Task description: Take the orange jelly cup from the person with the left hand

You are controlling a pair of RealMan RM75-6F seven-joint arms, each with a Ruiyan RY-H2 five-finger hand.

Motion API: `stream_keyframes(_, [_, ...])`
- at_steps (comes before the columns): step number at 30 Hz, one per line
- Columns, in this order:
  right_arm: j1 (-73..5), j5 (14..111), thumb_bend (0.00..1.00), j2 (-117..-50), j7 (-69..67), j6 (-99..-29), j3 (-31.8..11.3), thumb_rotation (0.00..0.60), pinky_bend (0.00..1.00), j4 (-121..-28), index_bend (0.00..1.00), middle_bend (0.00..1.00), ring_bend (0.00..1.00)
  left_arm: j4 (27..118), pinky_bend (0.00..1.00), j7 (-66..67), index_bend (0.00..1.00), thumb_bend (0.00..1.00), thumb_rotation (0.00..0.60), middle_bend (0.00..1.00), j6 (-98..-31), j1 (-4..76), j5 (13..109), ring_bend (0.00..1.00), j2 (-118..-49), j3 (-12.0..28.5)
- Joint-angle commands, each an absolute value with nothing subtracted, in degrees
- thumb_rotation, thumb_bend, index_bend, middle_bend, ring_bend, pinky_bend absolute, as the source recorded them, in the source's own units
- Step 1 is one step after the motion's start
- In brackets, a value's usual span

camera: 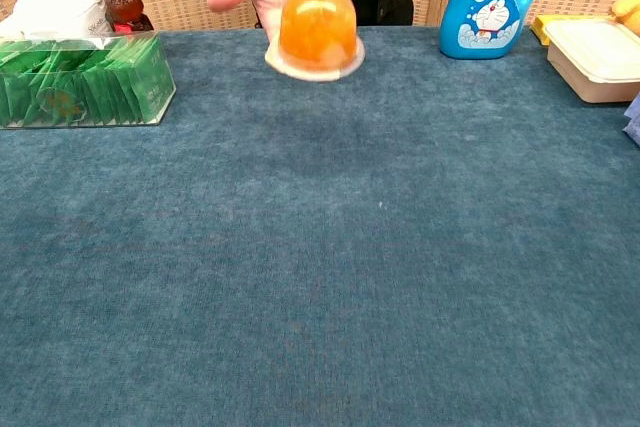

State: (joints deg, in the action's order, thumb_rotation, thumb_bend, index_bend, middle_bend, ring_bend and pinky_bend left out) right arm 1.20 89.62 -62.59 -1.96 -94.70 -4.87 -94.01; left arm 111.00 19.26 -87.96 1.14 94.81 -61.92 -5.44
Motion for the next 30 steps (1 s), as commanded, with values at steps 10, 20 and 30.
stream_keyframes(10, [0.7, 88.5, 0.16, -62.7, -2.1, -93.3, -5.2, 0.600, 0.00, -93.8, 0.09, 0.01, 0.01, 128.0, 0.02, 29.2, 0.00, 0.20, 0.600, 0.00, -73.4, 14.6, 90.2, 0.00, -57.5, 4.4])
stream_keyframes(20, [0.8, 88.3, 0.16, -61.9, -4.0, -93.4, -5.3, 0.600, 0.00, -93.8, 0.09, 0.01, 0.01, 124.9, 0.02, 44.6, 0.00, 0.18, 0.600, 0.00, -59.7, 38.1, 62.5, 0.00, -71.5, 18.4])
stream_keyframes(30, [0.7, 87.4, 0.16, -61.4, -6.1, -93.0, -5.8, 0.600, 0.00, -93.2, 0.09, 0.01, 0.01, 116.8, 0.02, 57.0, 0.00, 0.15, 0.600, 0.00, -65.1, 52.6, 41.7, 0.00, -84.1, 21.2])
